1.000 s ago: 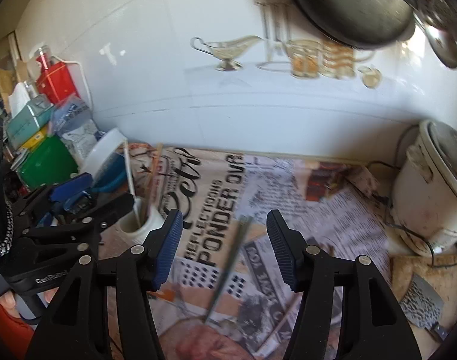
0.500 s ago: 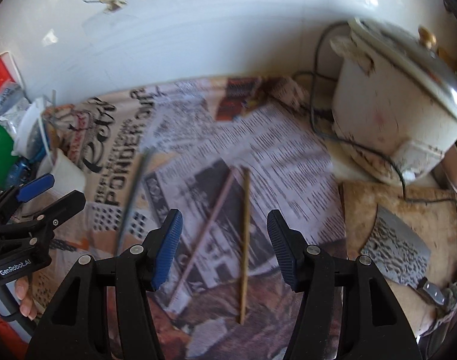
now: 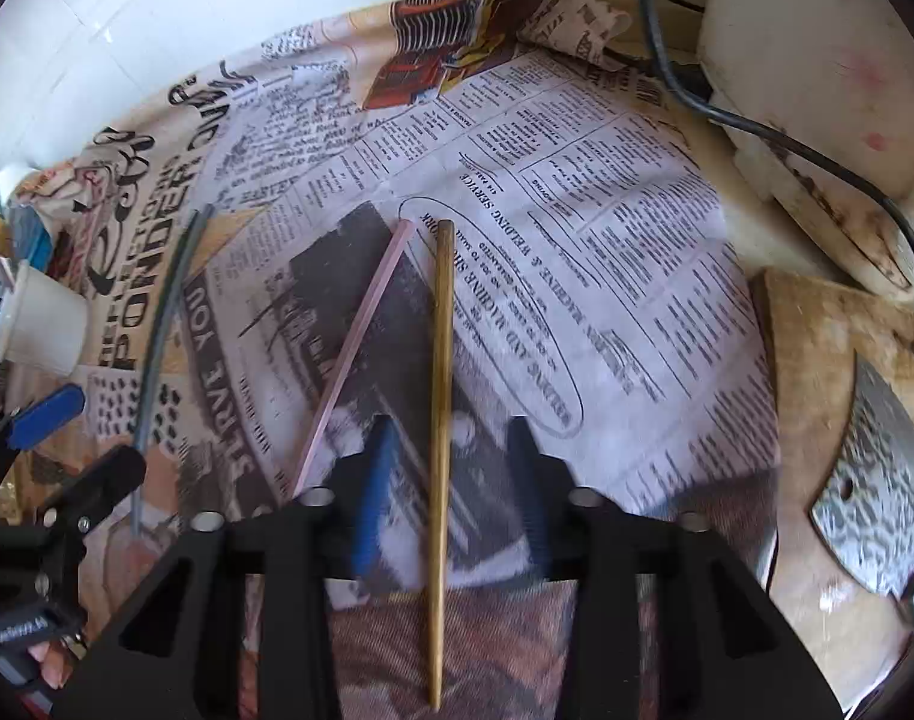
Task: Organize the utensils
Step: 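Grasp the wooden chopstick with the right tool while the left tool grasps the brown stick, then lift both held sticks and carry them over the white cup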
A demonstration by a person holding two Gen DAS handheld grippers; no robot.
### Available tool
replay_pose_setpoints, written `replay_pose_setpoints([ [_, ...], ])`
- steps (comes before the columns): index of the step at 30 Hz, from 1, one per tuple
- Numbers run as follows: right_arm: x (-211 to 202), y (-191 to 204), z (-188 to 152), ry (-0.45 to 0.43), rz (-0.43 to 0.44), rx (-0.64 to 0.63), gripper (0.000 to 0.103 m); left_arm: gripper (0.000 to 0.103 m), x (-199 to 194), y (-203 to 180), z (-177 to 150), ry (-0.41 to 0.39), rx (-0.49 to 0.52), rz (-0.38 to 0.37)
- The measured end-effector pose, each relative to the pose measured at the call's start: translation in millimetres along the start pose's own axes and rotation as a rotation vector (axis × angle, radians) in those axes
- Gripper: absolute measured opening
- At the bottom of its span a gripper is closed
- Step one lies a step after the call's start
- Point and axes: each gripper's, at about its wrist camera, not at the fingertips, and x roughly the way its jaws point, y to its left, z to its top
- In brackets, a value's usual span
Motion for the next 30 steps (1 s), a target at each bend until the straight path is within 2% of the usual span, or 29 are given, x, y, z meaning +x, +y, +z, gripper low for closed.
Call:
replay_pose_setpoints([
  [5, 12.0, -4.6, 7.6, 0.038, 0.021, 0.029, 0.012, 0.075, 7.8, 4.9, -0.5, 0.021, -0.020, -0.019],
  [10, 13.5, 2.4, 8.6, 0.015, -0.010, -0.011, 0.007, 0.068, 16.9, -0.3, 5.3, 0.038, -0.009, -0.037],
  [14, 8.2, -2.7, 5.2, 0.009, 0.019, 0.015, 0.007, 0.059, 26.9, -11.2, 12.1, 0.064, 0.001, -0.074],
  [18, -10.5, -14.5, -4.9, -0.033, 0.041, 0.047, 0.007, 0.054, 38.1, -30.4, 18.0, 0.085, 0.047, -0.086],
  [21, -28.6, -27.5, -12.5, -0.084, 0.033, 0.082, 0.007, 0.043, 47.1, -46.9, 22.2, 0.107, 0.094, -0.108],
  [23, -36.5, -35.6, -13.4, -0.102, 0.038, 0.103, 0.007, 0.031, 53.2, -56.7, 25.5, 0.123, 0.121, -0.123],
  [26, -42.8, -44.0, -13.9, -0.118, 0.045, 0.123, 0.007, 0.023, 61.9, -69.5, 31.0, 0.142, 0.146, -0.143],
  [30, -50.3, -48.0, -14.3, -0.136, 0.050, 0.137, 0.007, 0.020, 70.6, -82.2, 39.9, 0.141, 0.161, -0.142],
])
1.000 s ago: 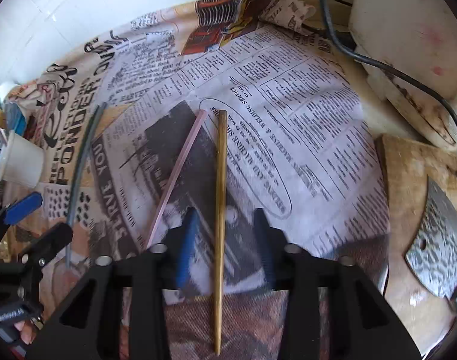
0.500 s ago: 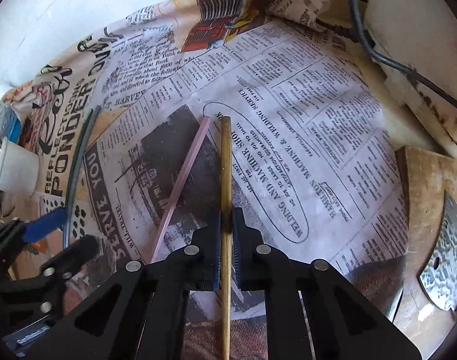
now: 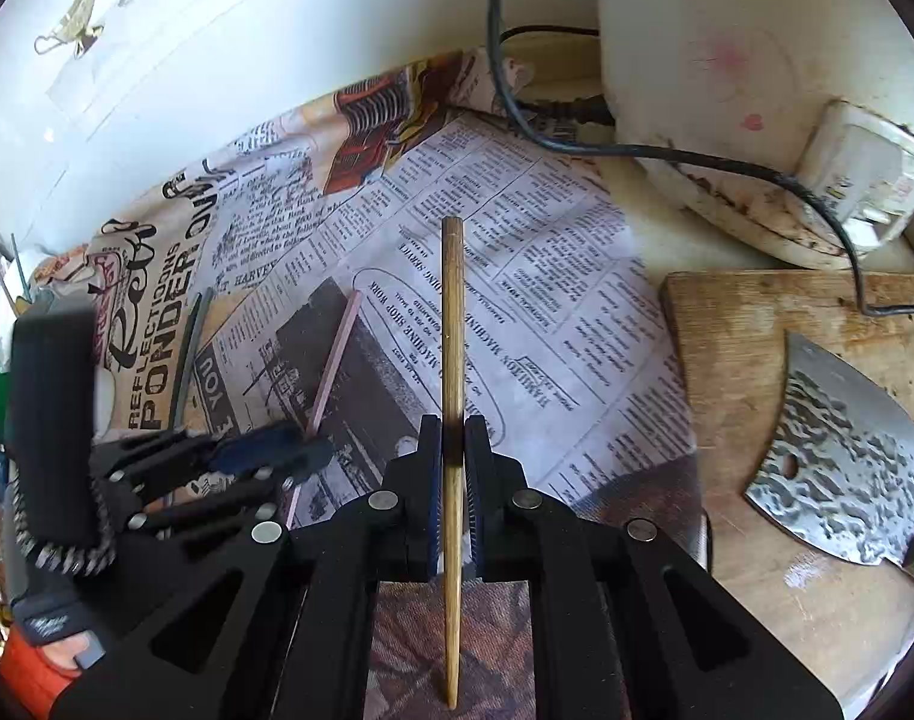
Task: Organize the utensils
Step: 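Lift both held sticks and carry them over the white cup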
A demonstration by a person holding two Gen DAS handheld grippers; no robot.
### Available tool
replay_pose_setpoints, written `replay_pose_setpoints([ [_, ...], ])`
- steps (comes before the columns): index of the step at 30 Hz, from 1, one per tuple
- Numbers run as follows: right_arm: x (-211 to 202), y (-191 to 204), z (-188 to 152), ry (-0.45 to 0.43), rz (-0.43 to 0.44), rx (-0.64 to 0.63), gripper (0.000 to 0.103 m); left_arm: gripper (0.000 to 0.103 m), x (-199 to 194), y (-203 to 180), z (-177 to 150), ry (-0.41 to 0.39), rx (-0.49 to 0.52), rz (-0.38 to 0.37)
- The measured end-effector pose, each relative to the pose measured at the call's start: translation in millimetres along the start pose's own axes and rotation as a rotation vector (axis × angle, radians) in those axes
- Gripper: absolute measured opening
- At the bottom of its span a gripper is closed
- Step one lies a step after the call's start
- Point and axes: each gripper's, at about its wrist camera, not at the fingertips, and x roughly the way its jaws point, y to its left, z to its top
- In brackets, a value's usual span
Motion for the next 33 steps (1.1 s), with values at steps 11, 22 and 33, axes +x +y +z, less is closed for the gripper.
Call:
replay_pose_setpoints([
  [11, -9.2, 5.7, 3.2, -0.043, 0.018, 0.015, 0.007, 0.004, 7.7, 11.4, 12.0, -0.007, -0.088, -0.051],
  [22, -28.4, 31.1, 2.5, -0.091, 0.026, -0.053, 0.007, 0.004, -25.8, 17.6, -7.7, -0.052, -0.090, -0.045],
  [33, -49.8, 62.7, -0.9, -0.150, 0.049, -0.102, 0.007, 0.004, -103.8, 38.0, -30.2, -0.219, -0.113, -0.036],
])
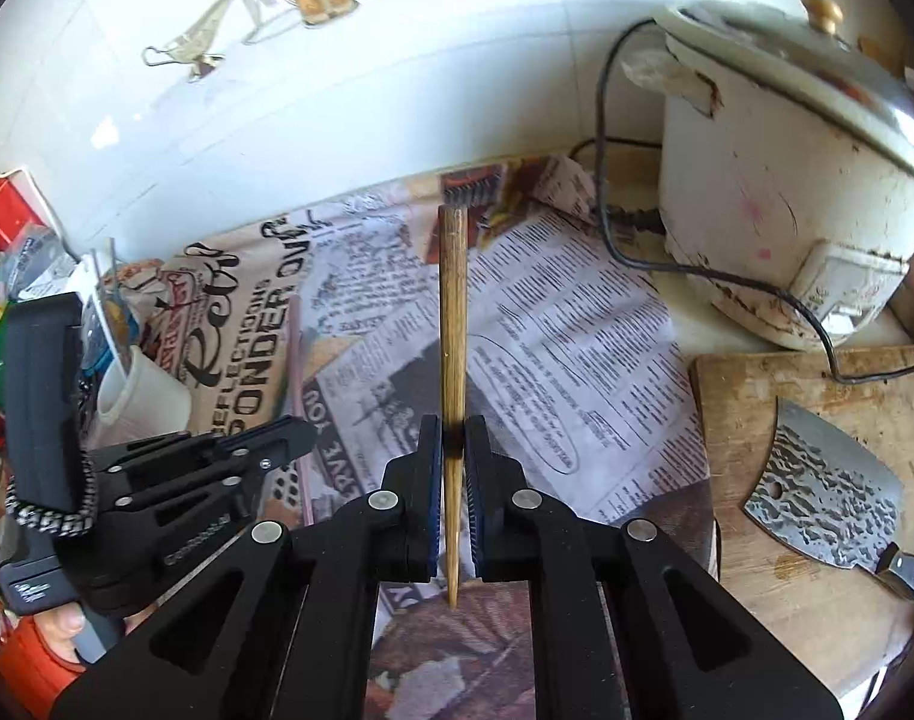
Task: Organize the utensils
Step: 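Lift both held sticks and carry them over the white cup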
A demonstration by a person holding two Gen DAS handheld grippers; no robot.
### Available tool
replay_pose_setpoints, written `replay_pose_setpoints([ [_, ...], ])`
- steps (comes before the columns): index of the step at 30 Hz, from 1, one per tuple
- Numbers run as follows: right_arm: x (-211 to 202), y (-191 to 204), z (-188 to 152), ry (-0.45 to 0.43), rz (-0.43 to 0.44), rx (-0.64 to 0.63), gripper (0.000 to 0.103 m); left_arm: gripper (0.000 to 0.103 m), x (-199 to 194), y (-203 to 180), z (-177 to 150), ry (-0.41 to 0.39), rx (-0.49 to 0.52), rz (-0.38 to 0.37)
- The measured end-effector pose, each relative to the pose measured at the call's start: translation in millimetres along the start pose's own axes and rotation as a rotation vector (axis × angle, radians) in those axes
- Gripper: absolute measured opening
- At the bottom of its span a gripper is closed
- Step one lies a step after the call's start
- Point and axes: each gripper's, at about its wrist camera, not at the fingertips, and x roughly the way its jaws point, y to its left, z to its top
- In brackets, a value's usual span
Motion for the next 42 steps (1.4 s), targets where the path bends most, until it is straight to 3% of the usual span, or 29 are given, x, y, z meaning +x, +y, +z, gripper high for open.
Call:
replay_pose_setpoints([
  [21, -30.4, 112.8, 15.4, -0.124, 0.045, -0.109, 0.007, 0.004, -137.0, 68.7, -1.5, -0.267, -0.029, 0.019],
  [42, -23.8, 257.2, 44.3, -0.202, 0.196, -0.266, 0.007, 0.004, -228.3, 196.5, -8.2, -0.439, -0.151, 0.169],
])
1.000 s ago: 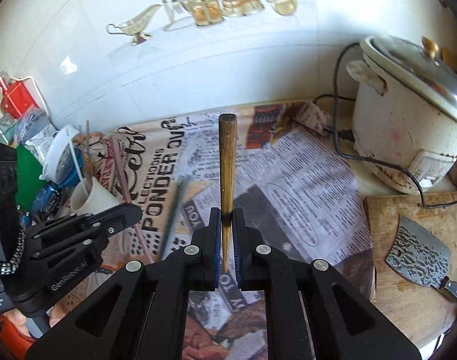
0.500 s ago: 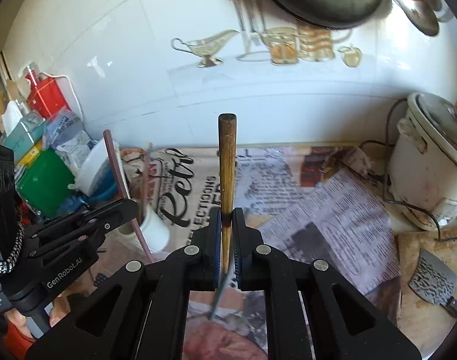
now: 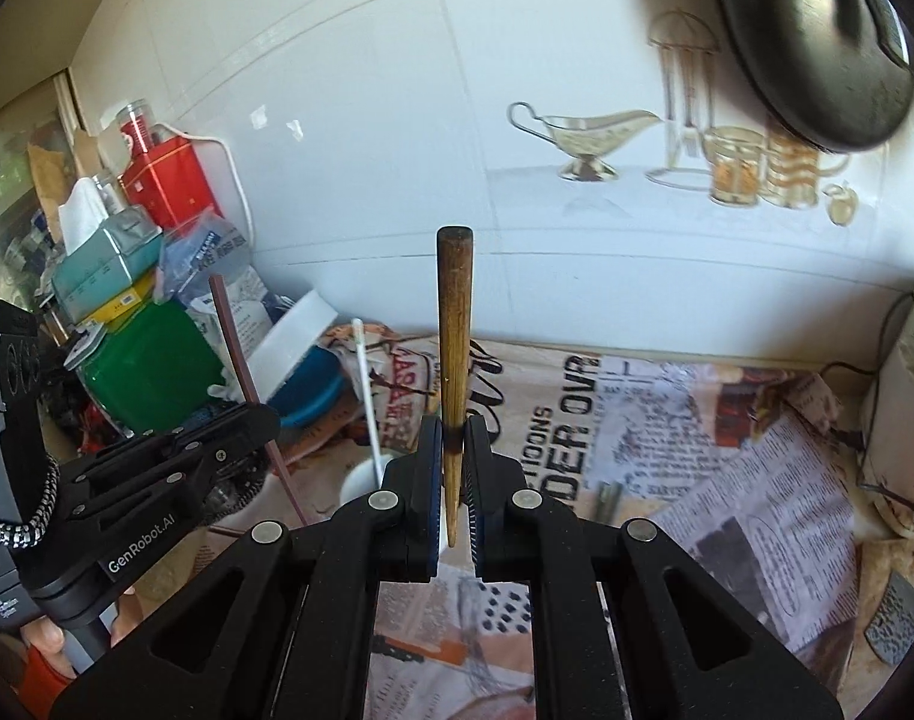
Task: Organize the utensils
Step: 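Lift both held sticks and carry them over the white cup, then open both tools to drop the sticks into the white cup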
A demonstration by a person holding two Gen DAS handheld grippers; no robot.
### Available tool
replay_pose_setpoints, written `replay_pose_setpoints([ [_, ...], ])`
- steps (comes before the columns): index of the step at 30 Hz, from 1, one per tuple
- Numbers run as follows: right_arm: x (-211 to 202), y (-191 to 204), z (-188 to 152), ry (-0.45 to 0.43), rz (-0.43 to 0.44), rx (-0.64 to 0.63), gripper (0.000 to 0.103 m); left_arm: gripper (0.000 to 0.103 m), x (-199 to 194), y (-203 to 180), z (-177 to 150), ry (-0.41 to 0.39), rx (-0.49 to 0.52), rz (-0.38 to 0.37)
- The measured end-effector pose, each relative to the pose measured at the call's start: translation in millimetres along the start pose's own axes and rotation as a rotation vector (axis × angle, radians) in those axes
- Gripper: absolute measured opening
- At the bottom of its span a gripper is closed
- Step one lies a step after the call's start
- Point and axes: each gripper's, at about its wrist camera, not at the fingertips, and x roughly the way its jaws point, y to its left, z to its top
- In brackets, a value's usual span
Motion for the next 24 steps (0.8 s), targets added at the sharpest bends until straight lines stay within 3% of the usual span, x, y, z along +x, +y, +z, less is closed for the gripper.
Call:
replay_pose_setpoints([
  [12, 35.1, 30.6, 13.0, 0.018, 0.035, -0.020, 0.007, 0.004, 18.8, 37.6, 34.2, -0.062, -0.017, 0.028],
  [19, 64.9, 30.4, 2.1, 0.095, 0.032, -0.010, 0.007, 0.004, 58.0, 48.8, 25.1, -0.026, -0.024, 0.063],
  [24, 89.3, 29.4, -7.7, 0.170, 0.026, -0.011, 0.007, 0.004, 83.7, 53.0, 5.9, 0.044, -0.010, 0.083],
])
